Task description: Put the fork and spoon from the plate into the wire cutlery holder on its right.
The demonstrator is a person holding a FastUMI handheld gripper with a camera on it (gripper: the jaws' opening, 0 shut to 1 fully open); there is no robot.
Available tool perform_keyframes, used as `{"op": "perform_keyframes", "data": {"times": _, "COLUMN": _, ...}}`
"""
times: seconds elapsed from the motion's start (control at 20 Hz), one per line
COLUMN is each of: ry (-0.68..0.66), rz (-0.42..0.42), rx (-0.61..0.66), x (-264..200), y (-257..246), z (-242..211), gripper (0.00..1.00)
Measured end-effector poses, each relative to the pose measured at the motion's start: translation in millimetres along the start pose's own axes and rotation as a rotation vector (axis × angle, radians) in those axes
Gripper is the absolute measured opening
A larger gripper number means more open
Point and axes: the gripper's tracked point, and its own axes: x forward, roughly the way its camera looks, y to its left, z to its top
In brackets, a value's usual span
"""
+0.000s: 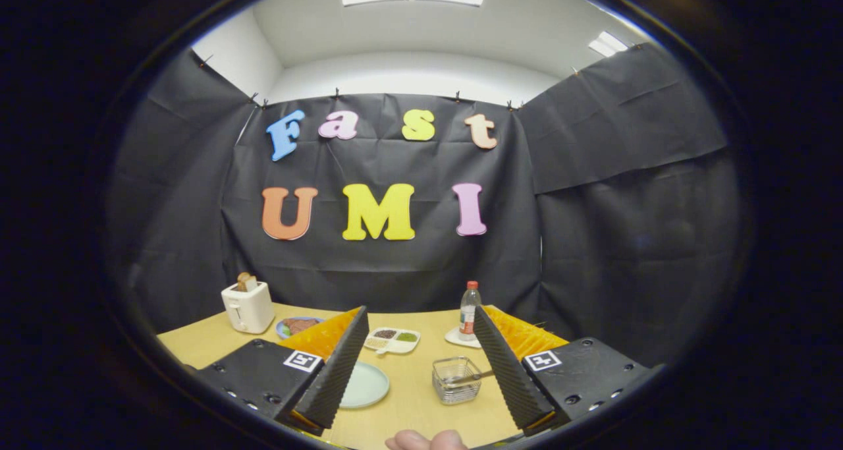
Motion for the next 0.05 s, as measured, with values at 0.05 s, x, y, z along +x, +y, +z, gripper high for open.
{"op": "perform_keyframes", "data": {"times": 0.05, "ry": 0.003, "rz": 0.000, "rx": -0.002, "x": -0.4, "y": -0.1, "z": -1.2, "gripper": 0.96}}
